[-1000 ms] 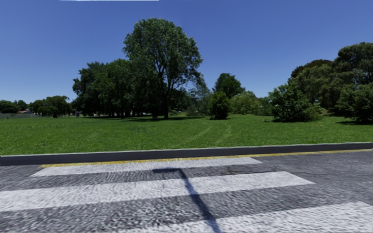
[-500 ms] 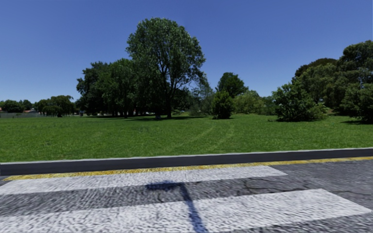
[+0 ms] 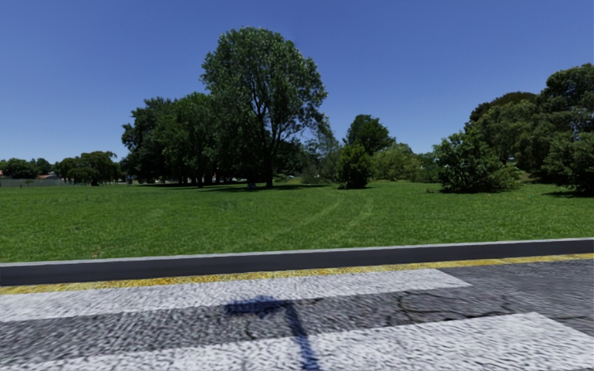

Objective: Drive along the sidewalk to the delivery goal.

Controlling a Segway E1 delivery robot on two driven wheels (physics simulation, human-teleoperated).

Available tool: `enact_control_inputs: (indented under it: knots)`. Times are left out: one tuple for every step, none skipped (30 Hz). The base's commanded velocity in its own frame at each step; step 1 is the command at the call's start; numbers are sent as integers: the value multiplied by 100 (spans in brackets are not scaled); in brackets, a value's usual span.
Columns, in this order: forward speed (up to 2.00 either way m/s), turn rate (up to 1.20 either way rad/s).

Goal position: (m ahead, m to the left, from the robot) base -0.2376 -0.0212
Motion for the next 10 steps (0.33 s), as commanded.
enact_control_inputs:
  knots:
    - [0,0]
    - [0,0]
    - [0,0]
    - [0,0]
    - [0,0]
    - [0,0]
    - [0,0]
    - [0,0]
    - [0,0]
    - [0,0]
